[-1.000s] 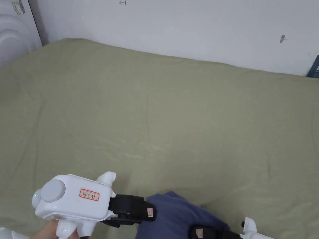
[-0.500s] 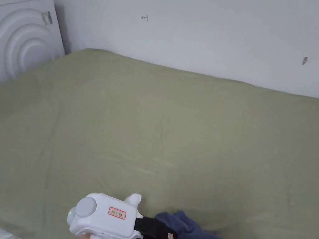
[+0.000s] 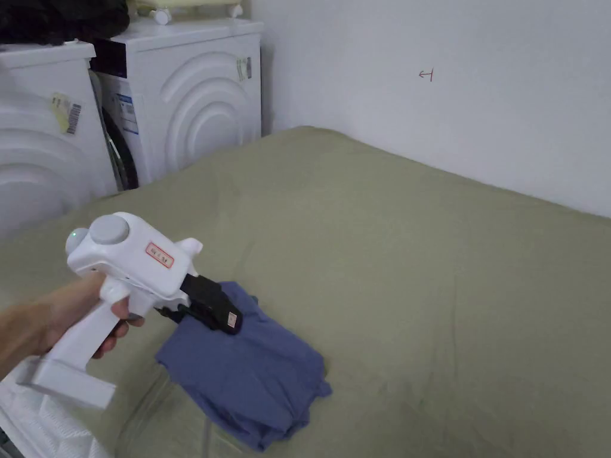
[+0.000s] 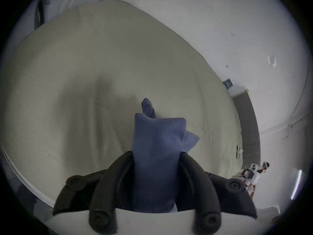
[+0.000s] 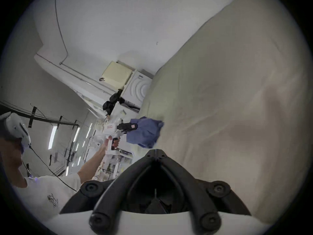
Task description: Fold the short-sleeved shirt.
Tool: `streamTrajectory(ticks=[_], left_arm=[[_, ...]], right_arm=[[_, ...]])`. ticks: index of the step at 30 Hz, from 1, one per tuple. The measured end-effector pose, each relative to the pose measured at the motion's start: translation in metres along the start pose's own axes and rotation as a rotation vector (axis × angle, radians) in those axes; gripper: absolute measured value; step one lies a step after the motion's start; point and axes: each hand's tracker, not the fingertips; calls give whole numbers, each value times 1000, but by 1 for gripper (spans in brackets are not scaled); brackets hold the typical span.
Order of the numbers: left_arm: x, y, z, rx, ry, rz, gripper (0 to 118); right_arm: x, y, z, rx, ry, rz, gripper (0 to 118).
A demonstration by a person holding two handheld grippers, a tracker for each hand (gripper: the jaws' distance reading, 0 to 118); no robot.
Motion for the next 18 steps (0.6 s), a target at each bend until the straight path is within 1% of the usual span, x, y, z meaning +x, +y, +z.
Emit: streamTrajectory(ticks=[1, 3, 4, 5, 6, 7, 8, 10, 11, 13, 14, 16, 17, 18], left_arm=[[-14, 11, 1, -16, -25, 10, 35], [-14, 20, -4, -29, -21, -8, 37], [-13, 25, -8, -38, -13, -29, 53], [-11, 28, -10, -32, 14, -53, 88], [-17, 32, -11, -15, 32, -70, 109], [-16, 34, -8, 29, 80, -70, 114], [-14, 35, -5, 69, 109, -62, 114], [-6, 31, 14, 111, 124, -40, 114], [4, 25, 22, 123, 167, -49, 114], [26, 13, 37, 114, 169, -106, 114], [12, 19, 43, 137, 191, -115, 114], [41, 4, 55, 162, 183, -133, 112], [59, -6, 58, 198, 171, -177, 108], [106, -40, 63, 258, 126, -223, 93]], right_arm=[[1, 2, -2, 2, -7, -5, 0], [2, 5, -7, 5, -34, 3, 0], [3, 7, -10, -4, -46, 10, 0], [4, 8, -12, -10, -74, 10, 0], [5, 10, -15, -15, -79, 10, 0], [5, 11, -16, -20, -80, 9, 0], [3, 11, -16, -24, -82, 10, 0], [-2, 12, -12, -33, -85, 38, 0], [-4, 14, -8, -30, -89, 54, 0], [-11, 16, 2, -24, -84, 75, 0], [-16, 17, 7, -16, -86, 87, 0], [-28, 22, 23, 17, -84, 143, 0], [-35, 25, 29, 40, -111, 177, 0], [-47, 30, 36, 64, -156, 242, 0]])
